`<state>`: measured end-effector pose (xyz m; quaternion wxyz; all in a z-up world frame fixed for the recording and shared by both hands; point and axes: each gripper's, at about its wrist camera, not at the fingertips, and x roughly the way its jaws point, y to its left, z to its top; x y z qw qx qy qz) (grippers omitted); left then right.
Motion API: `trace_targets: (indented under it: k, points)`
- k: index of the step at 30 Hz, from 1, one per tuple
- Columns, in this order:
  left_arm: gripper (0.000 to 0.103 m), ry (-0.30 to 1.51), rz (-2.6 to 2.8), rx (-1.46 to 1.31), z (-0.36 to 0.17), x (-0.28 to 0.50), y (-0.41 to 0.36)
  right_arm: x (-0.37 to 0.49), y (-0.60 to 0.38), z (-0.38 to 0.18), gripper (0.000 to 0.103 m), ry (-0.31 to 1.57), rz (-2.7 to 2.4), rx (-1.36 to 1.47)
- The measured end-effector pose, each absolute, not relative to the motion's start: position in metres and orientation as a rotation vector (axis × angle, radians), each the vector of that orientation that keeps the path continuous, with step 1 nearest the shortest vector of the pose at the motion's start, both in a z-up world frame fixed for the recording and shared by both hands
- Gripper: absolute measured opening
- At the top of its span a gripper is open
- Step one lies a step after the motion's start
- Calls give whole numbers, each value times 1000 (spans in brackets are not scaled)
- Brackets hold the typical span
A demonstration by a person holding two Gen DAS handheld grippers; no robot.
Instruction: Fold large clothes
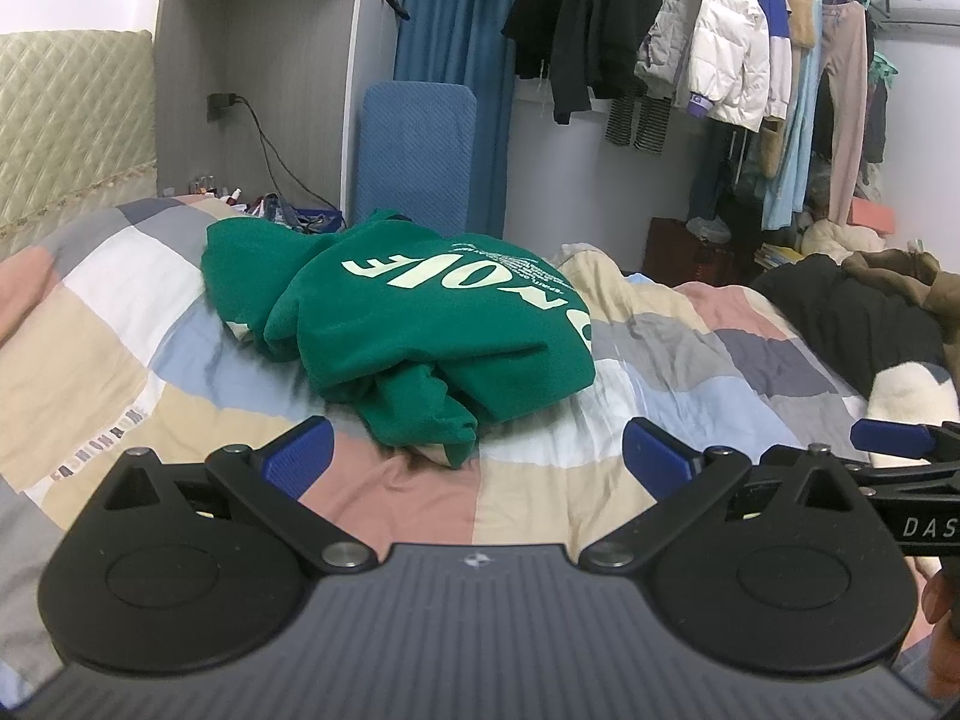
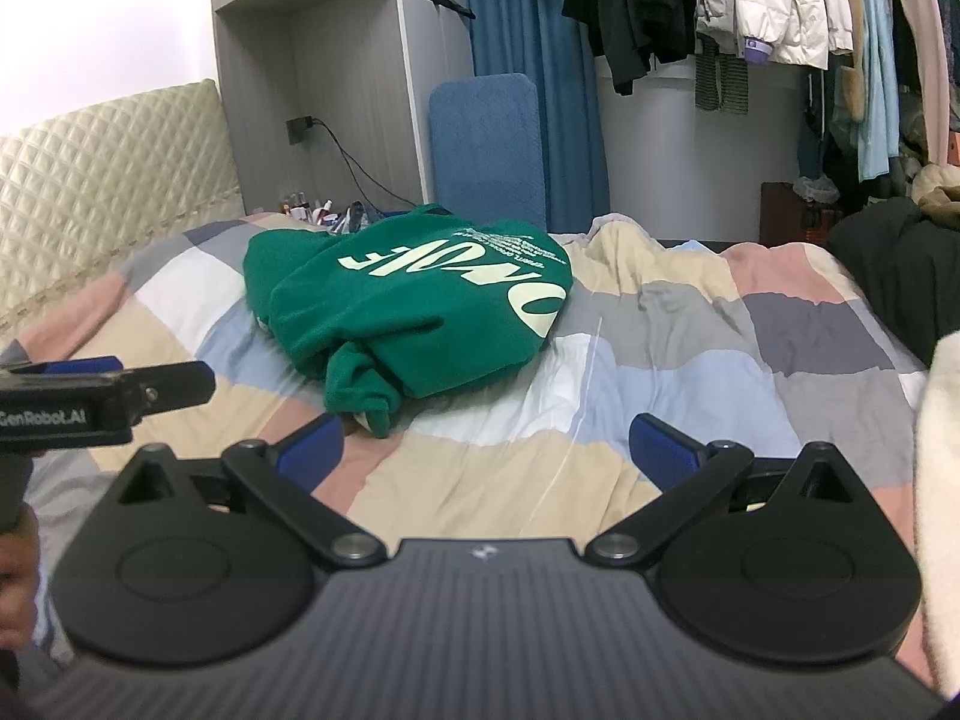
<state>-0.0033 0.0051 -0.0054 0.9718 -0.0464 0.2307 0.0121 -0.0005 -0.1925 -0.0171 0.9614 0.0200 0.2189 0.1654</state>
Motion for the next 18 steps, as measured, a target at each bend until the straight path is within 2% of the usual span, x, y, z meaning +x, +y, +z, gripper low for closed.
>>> trace_targets:
  k: [18]
  points:
    - [103,457,30,-89,-8,-1,3,-2,-192,-19,103,442,333,38]
